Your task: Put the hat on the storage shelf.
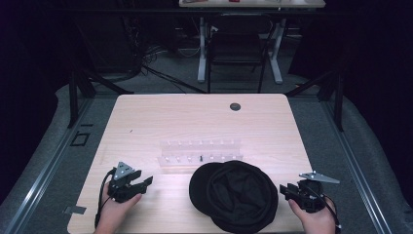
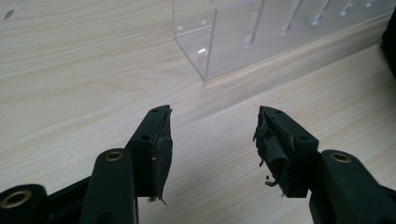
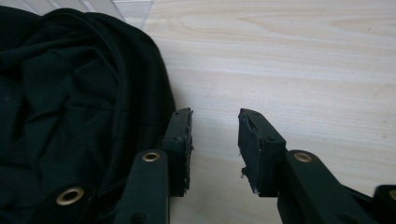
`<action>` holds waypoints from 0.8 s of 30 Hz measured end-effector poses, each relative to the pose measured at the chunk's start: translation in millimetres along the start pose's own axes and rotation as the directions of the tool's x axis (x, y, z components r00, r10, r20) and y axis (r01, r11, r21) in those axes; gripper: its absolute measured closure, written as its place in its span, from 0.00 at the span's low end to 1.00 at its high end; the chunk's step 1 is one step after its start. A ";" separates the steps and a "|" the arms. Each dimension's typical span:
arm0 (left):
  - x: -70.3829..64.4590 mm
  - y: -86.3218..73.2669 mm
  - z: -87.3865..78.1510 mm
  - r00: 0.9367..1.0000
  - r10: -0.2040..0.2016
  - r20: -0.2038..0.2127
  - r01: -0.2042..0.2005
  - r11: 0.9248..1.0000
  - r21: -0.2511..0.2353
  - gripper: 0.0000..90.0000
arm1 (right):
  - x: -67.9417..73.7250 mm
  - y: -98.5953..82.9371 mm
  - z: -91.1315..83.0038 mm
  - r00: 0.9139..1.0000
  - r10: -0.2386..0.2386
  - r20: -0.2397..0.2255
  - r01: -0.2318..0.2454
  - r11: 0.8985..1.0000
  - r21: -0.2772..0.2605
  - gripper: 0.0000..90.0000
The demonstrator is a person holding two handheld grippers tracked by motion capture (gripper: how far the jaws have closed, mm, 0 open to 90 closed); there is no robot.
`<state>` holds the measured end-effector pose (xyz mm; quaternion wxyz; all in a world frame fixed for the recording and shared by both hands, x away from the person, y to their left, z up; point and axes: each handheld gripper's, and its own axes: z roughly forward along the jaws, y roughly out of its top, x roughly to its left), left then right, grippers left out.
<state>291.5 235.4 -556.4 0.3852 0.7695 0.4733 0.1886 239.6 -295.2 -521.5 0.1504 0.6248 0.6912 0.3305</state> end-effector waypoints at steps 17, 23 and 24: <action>2.8 -0.2 0.3 0.999 -0.030 0.042 0.029 0.999 0.021 0.56 | 4.6 19.6 -15.4 0.991 0.063 -0.114 -0.043 0.986 0.163 0.81; 0.6 -0.3 1.6 0.999 -0.019 0.039 0.018 1.000 0.022 0.55 | 11.2 21.7 -8.0 0.989 0.084 -0.118 -0.054 0.971 0.231 0.79; 0.4 -0.5 2.0 0.999 -0.020 0.037 0.019 1.000 0.018 0.55 | 12.7 20.6 -5.2 0.990 0.089 -0.107 -0.058 0.963 0.263 0.79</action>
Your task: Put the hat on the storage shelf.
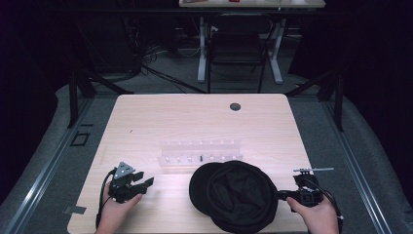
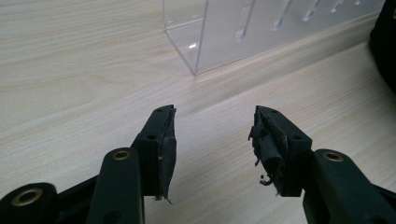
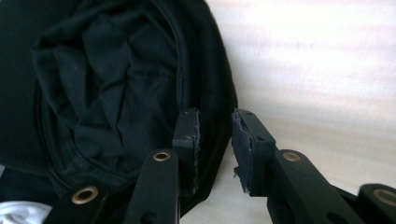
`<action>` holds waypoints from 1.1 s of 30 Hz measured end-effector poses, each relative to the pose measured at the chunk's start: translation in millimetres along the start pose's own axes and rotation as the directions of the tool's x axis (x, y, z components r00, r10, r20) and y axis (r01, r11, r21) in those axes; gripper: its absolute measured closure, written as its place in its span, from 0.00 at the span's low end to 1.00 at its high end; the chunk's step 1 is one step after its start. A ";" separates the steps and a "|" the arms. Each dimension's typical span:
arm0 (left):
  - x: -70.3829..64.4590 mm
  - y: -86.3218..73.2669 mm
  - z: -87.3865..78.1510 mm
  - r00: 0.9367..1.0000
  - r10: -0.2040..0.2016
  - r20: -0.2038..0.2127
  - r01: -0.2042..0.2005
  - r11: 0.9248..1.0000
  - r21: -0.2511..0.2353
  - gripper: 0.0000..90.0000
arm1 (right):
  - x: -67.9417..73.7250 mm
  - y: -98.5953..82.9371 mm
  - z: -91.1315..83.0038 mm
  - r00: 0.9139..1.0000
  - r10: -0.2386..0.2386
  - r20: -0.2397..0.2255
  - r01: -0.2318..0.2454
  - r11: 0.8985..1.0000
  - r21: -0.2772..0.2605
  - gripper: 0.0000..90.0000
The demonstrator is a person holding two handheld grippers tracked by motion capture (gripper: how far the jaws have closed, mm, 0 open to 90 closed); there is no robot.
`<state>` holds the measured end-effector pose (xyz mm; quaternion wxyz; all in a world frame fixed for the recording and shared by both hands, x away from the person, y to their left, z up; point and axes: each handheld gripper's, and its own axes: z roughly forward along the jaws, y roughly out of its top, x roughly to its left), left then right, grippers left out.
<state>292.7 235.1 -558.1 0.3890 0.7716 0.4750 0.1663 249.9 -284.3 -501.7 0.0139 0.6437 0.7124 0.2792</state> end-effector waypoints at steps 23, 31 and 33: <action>-1.2 0.3 1.0 1.000 0.011 0.004 -0.011 1.000 0.008 0.55 | -10.7 19.3 4.5 1.000 0.008 0.001 -0.008 0.999 0.042 0.98; -1.0 0.2 1.2 1.000 0.014 0.004 -0.014 1.000 0.012 0.55 | -15.8 31.3 7.7 0.999 0.018 0.029 -0.019 0.999 0.038 0.97; -1.2 0.1 1.5 1.000 0.015 0.003 -0.015 1.000 0.011 0.55 | -16.7 33.7 8.5 0.999 0.019 0.027 -0.020 0.998 0.052 0.96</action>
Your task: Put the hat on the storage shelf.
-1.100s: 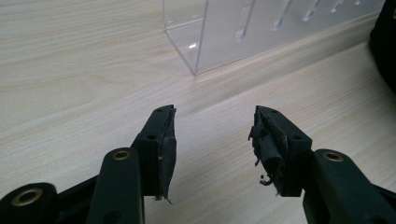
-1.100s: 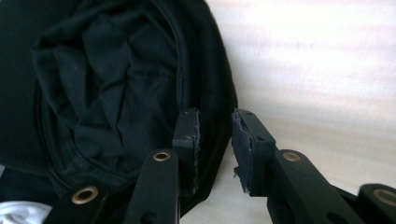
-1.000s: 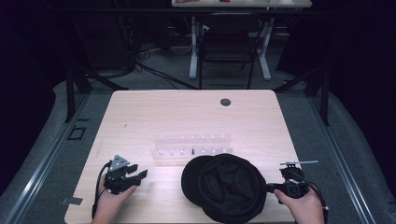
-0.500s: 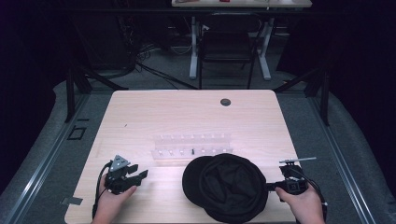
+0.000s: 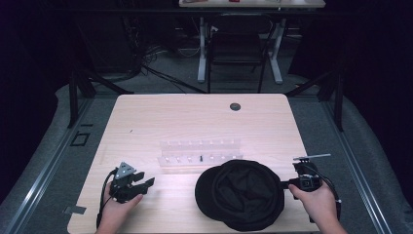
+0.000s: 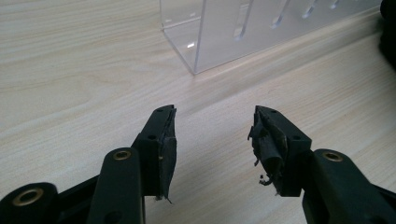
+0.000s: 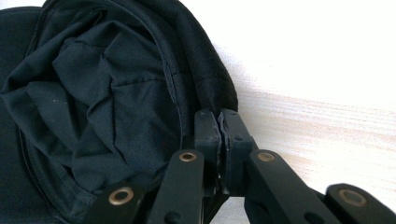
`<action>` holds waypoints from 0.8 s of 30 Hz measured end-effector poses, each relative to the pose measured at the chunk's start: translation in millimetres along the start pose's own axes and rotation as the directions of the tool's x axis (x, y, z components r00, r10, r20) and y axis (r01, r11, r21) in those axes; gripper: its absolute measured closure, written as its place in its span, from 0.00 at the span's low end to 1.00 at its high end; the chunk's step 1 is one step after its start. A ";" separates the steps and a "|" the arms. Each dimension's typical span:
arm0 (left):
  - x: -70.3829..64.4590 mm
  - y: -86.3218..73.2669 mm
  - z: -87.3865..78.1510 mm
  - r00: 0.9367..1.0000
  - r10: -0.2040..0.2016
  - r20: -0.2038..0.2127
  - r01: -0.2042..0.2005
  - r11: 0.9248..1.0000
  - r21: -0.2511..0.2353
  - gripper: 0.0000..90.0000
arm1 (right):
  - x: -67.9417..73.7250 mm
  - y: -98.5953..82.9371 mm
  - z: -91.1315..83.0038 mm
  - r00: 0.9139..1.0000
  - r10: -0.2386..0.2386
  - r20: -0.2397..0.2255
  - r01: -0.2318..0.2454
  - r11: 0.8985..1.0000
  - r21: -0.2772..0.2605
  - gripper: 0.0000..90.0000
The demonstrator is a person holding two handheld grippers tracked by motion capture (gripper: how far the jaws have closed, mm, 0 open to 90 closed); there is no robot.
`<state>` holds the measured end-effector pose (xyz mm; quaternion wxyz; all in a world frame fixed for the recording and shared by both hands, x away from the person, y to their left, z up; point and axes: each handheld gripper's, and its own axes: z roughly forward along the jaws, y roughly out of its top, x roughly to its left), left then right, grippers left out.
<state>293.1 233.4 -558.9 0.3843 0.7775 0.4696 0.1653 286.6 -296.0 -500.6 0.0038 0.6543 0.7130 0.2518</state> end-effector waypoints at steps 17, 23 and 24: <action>-1.2 -0.4 1.4 1.000 -0.009 0.002 0.009 1.000 0.002 0.55 | 0.7 -2.6 9.1 1.000 0.013 0.006 -0.013 0.996 0.093 0.92; -1.0 -0.4 1.3 1.000 -0.009 0.000 0.009 1.000 0.001 0.55 | -0.1 -3.1 9.5 1.000 0.023 -0.004 -0.022 0.997 0.075 0.95; -0.6 -0.4 1.1 1.000 -0.005 -0.001 0.005 1.000 0.002 0.56 | -1.2 -2.7 8.6 1.000 0.010 -0.002 -0.010 0.996 0.084 0.96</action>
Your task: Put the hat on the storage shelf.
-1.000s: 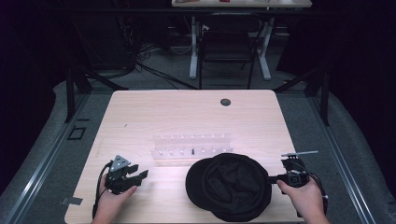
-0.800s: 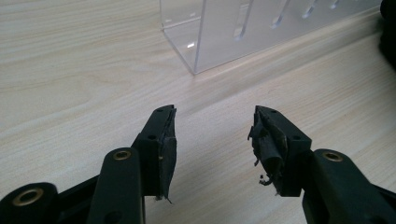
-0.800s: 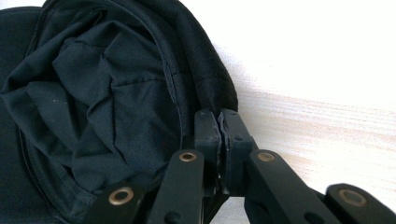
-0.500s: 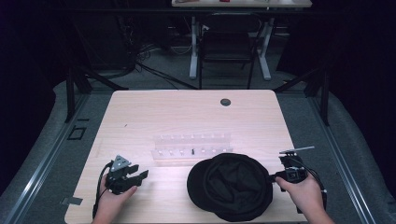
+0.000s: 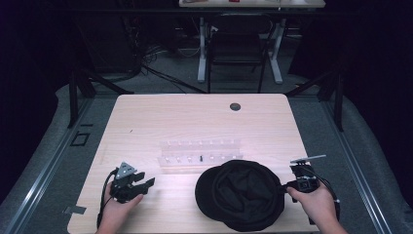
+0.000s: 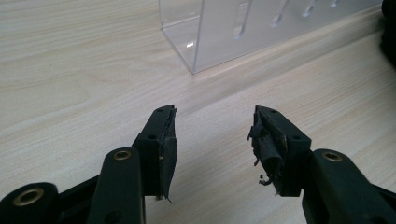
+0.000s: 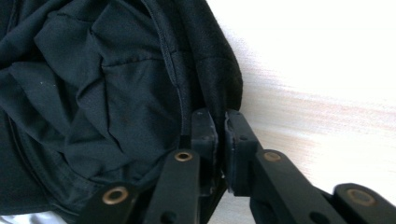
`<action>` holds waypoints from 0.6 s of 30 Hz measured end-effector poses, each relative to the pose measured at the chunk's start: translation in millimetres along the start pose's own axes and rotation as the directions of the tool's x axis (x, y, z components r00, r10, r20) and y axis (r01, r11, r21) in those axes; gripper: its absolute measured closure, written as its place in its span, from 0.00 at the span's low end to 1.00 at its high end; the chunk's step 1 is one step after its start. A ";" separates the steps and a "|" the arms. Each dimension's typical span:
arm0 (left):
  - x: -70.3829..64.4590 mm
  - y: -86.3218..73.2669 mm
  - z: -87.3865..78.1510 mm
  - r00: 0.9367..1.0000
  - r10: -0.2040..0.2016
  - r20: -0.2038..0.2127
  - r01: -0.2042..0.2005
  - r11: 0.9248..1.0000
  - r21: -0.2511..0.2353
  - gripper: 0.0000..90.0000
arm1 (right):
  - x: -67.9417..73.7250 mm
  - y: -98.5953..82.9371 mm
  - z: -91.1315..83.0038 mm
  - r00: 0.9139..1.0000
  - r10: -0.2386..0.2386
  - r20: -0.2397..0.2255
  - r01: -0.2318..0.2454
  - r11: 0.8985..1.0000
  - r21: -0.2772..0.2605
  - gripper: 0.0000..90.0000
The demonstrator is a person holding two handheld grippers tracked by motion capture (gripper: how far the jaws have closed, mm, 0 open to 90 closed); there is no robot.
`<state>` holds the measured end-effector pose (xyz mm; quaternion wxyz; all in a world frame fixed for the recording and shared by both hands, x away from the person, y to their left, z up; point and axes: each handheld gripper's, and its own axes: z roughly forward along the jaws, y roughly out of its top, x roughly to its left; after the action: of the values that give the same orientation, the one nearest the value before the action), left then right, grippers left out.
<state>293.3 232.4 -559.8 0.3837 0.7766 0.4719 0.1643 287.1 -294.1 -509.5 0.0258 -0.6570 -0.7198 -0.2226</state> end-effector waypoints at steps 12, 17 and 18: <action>-0.5 0.0 -0.3 1.000 -0.001 0.000 0.001 1.000 -0.003 0.56 | -1.0 1.0 -17.0 0.992 0.057 -0.116 -0.061 0.998 -0.025 0.98; -0.7 -0.2 0.1 1.000 -0.004 -0.001 0.004 1.000 -0.002 0.56 | 2.8 1.6 -25.8 0.989 0.046 -0.143 -0.050 0.998 -0.027 0.98; -0.8 -0.2 0.1 1.000 -0.004 0.000 0.004 1.000 -0.001 0.56 | 4.6 1.7 -27.8 0.989 0.043 -0.141 -0.048 0.998 -0.029 0.98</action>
<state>292.8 231.7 -560.0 0.3845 0.7754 0.4733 0.1640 281.0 -299.7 -482.5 0.0710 -0.6564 -0.6973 -0.2793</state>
